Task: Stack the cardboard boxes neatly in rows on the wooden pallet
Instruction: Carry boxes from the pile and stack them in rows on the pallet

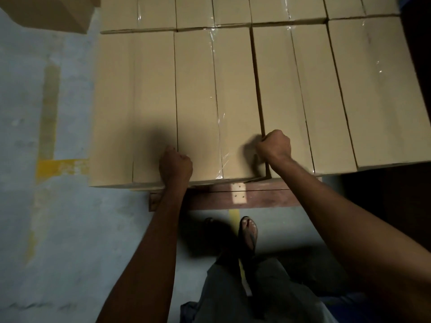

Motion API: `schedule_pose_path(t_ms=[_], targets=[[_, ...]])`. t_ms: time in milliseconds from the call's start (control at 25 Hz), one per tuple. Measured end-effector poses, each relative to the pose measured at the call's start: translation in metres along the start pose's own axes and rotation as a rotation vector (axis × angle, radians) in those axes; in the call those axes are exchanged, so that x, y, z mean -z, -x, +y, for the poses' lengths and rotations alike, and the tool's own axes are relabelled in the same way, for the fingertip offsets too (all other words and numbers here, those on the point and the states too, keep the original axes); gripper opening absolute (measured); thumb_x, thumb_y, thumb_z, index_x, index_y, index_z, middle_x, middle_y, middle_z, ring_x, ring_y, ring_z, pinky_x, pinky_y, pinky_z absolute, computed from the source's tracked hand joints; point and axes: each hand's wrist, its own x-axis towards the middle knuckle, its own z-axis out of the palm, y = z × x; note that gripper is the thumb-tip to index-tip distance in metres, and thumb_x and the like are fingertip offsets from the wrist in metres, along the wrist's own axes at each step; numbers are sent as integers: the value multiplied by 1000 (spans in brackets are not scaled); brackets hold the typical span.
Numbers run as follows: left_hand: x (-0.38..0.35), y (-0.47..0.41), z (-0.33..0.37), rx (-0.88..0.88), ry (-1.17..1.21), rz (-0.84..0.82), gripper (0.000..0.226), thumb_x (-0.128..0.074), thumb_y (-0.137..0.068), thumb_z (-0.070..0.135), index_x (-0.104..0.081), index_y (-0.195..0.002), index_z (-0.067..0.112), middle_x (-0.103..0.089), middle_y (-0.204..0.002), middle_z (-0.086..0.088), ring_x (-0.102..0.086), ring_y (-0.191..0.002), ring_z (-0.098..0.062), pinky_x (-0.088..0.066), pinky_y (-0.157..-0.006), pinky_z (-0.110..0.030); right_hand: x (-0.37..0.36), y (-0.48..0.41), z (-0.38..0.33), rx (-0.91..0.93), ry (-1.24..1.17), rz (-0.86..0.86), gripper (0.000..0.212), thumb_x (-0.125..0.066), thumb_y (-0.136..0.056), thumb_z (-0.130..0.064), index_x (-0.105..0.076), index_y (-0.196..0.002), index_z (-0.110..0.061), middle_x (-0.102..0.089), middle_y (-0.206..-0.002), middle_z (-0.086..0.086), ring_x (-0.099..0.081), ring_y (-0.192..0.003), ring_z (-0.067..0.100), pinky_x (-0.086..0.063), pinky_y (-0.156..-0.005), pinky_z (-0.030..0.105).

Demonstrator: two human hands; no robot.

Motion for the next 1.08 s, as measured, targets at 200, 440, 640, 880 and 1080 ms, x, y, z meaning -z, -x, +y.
schedule_pose_path(t_ms=[200, 440, 640, 880, 1080], targets=[[-23, 20, 1, 72, 3, -118, 78, -66, -93, 13, -24, -157, 2, -51, -148, -24, -52, -131, -43, -45, -105, -43, -7, 7, 12, 94, 17, -41, 19, -64, -96, -21, -72, -100, -5, -73, -98, 15, -71, -89, 31, -59, -75, 38], [-60, 42, 17, -547, -159, -208, 91, -75, -87, 38, -25, -162, 23, -38, -158, -6, -35, -143, -31, -32, -117, -48, 18, 12, 59, 469, 293, -191, 81, -76, -75, -38, -44, -149, -28, -34, -154, 2, -29, -140, 29, -37, -110, 47], [-101, 68, 54, -914, -518, -448, 104, -65, -86, 64, 0, -163, 39, 4, -172, 3, 11, -157, -26, -6, -127, -49, 35, 3, 112, 601, 682, -126, 116, -75, -79, -24, 4, -164, -21, 8, -172, 0, 1, -157, 30, -22, -125, 51], [-136, 70, 70, -965, -662, -272, 90, -50, -93, 69, -6, -164, 35, -2, -172, -2, 7, -157, -35, -3, -127, -50, 32, -24, 117, 704, 661, -50, 111, -84, -78, -37, -15, -164, -23, -8, -172, 1, -13, -155, 31, -33, -117, 48], [-140, 69, 66, -970, -674, -238, 96, -56, -87, 73, -14, -163, 32, -3, -172, -1, 4, -158, -34, -5, -127, -50, 38, -30, 121, 753, 651, -37, 111, -84, -78, -33, -15, -164, -25, -9, -172, -2, -14, -155, 30, -34, -116, 47]])
